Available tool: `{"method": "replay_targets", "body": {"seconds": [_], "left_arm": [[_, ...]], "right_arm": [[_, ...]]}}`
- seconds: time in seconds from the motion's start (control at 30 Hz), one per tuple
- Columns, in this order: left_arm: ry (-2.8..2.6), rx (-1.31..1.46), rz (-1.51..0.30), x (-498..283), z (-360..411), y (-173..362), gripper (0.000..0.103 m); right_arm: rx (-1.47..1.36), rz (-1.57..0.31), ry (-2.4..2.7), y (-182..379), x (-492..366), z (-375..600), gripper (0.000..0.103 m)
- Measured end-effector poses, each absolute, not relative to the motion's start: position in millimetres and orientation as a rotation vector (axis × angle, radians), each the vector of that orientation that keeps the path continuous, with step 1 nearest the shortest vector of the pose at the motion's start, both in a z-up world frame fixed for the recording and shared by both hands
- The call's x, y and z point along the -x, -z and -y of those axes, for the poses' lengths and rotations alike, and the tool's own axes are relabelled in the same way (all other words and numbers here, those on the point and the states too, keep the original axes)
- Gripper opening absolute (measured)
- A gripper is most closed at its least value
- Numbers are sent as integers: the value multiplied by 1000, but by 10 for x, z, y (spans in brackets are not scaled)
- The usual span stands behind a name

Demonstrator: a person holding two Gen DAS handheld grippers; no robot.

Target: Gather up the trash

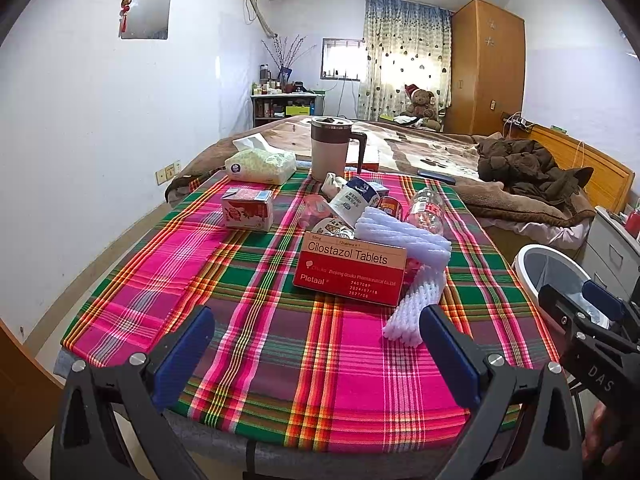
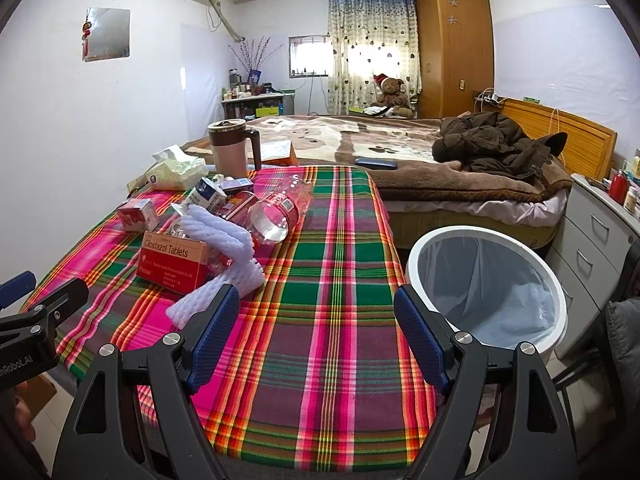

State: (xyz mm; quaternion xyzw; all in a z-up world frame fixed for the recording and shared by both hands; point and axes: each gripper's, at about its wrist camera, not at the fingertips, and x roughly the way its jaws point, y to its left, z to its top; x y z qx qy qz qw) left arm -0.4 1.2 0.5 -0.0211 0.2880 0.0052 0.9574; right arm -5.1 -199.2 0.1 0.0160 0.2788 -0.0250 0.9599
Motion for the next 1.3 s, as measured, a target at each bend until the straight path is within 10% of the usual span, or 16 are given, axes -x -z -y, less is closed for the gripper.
{"method": "replay_targets", "body": {"seconds": [1.3], "left_arm": [[96,68,-658,-475,-487,230,103]], "right_arm": [[-72,-638,-48,279,-462,1686,81]]}}
